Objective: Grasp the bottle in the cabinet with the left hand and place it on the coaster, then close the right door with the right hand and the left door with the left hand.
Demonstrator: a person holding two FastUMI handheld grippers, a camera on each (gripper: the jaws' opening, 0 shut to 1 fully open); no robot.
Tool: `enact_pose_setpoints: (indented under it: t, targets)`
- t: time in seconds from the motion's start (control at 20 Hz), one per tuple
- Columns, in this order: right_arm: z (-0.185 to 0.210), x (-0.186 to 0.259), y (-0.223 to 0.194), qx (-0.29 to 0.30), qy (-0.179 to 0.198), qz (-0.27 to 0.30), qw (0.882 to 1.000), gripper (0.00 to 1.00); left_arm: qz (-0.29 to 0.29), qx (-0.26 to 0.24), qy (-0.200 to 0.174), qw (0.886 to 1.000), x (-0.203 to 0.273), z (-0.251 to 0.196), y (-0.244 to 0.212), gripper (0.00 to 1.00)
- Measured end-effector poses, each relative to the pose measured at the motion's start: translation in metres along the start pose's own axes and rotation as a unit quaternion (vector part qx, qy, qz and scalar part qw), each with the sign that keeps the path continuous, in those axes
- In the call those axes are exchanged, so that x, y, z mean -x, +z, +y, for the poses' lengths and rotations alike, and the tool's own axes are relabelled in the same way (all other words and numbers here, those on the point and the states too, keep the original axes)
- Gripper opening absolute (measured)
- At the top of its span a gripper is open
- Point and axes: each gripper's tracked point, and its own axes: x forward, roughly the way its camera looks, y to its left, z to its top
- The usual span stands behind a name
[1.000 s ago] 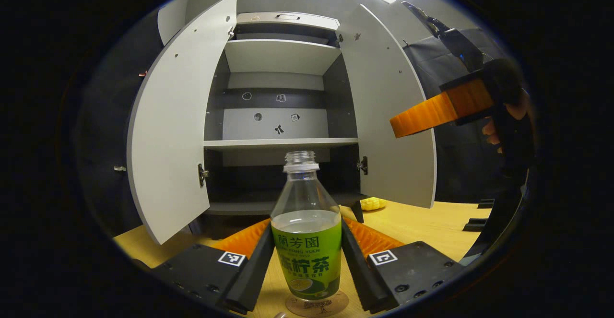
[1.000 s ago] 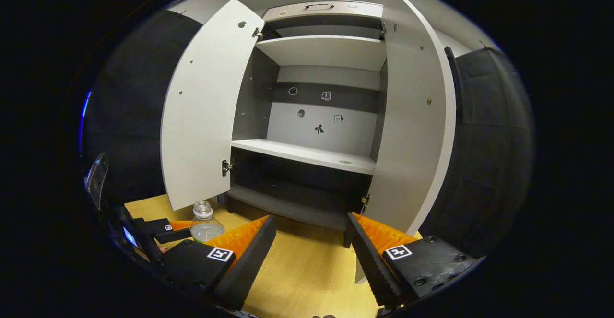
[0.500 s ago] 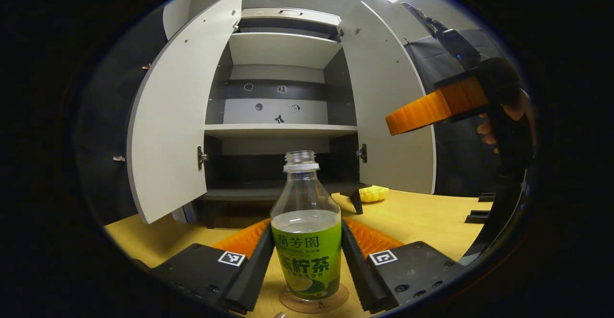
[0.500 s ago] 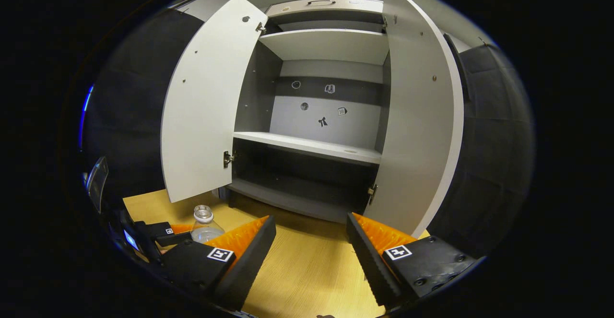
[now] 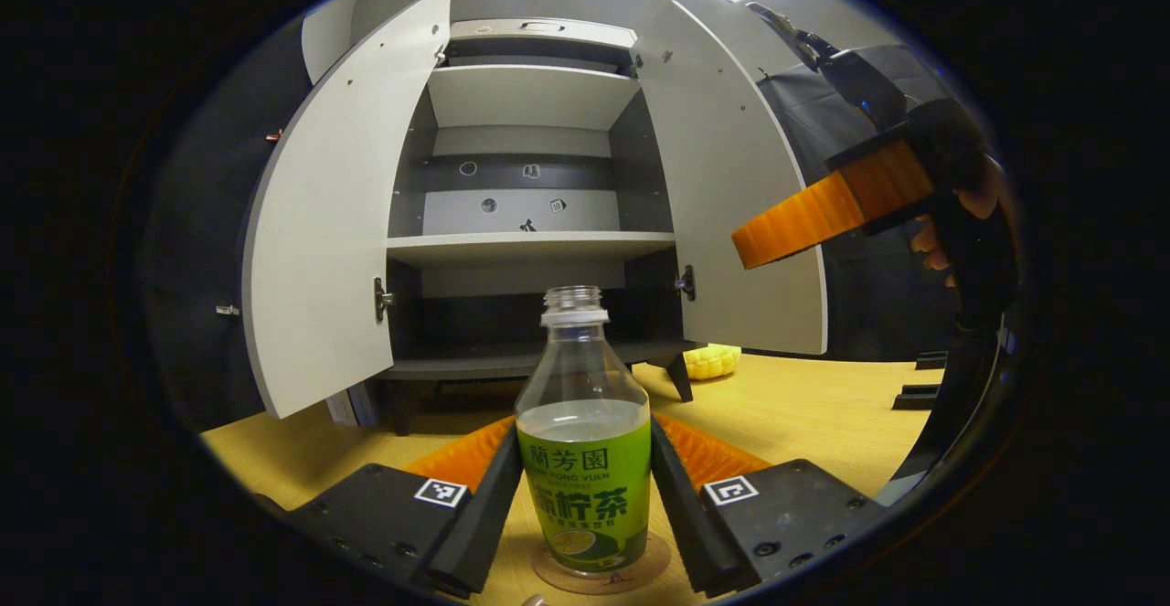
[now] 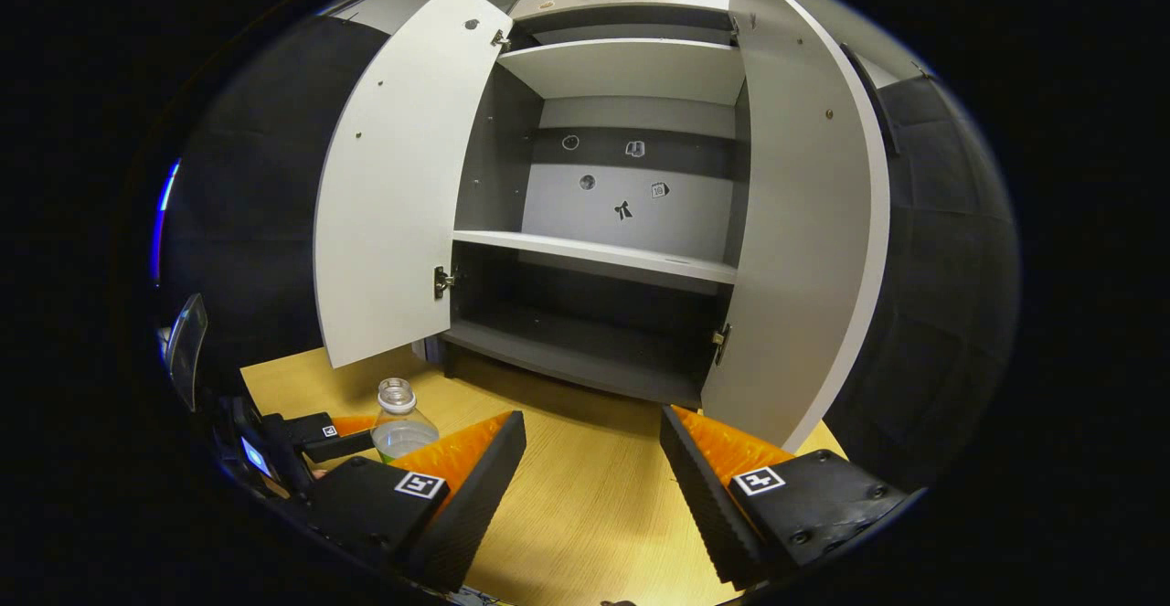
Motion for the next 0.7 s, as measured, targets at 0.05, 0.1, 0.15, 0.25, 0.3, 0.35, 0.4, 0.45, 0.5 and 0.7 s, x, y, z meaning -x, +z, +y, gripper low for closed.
enact_pose_setpoints:
  t: [0.05, 0.1, 0.15, 0.25, 0.3, 0.35, 0.4, 0.45, 0.5, 0.7]
  targets:
    - [-0.001, 0.001, 0.001, 0.0, -0.001, 0.0, 1.0, 0.98, 0.002, 0.003, -0.001, 1.0, -0.001, 0.0, 0.0, 0.8]
    - [-0.002, 0.001, 0.002, 0.0, -0.001, 0.0, 1.0, 0.98, 0.002, 0.006, 0.0, 1.0, -0.001, 0.0, -0.001, 0.8]
    - [-0.003, 0.001, 0.002, -0.001, -0.003, 0.0, 1.0, 0.98, 0.003, 0.009, 0.001, 1.0, -0.001, 0.001, -0.001, 0.8]
    - [-0.005, 0.001, 0.003, -0.002, -0.003, -0.001, 1.0, 0.98, 0.004, 0.01, 0.002, 1.0, -0.001, 0.001, -0.002, 0.81]
    - [-0.005, 0.001, 0.003, -0.003, -0.003, 0.0, 1.0, 0.98, 0.005, 0.009, 0.003, 1.0, 0.0, 0.001, -0.002, 0.82]
    - [-0.005, 0.0, 0.002, -0.003, -0.003, 0.001, 1.0, 0.98, 0.004, 0.008, 0.003, 1.0, -0.001, 0.001, -0.001, 0.83]
    - [-0.004, 0.0, 0.002, -0.004, -0.002, 0.003, 1.0, 0.98, 0.003, 0.008, 0.001, 1.0, -0.001, -0.001, 0.0, 0.88]
    - [-0.003, -0.001, 0.002, -0.004, -0.001, 0.003, 1.0, 0.98, 0.004, 0.006, -0.001, 1.0, -0.002, -0.002, 0.0, 0.91]
    - [-0.003, -0.001, 0.001, -0.002, 0.0, 0.004, 1.0, 0.98, 0.005, 0.003, 0.0, 1.0, -0.004, -0.002, 0.001, 0.94]
    - [-0.004, -0.002, 0.005, 0.001, 0.004, 0.004, 1.0, 0.98, -0.003, 0.001, 0.01, 1.0, -0.008, 0.003, 0.01, 0.94]
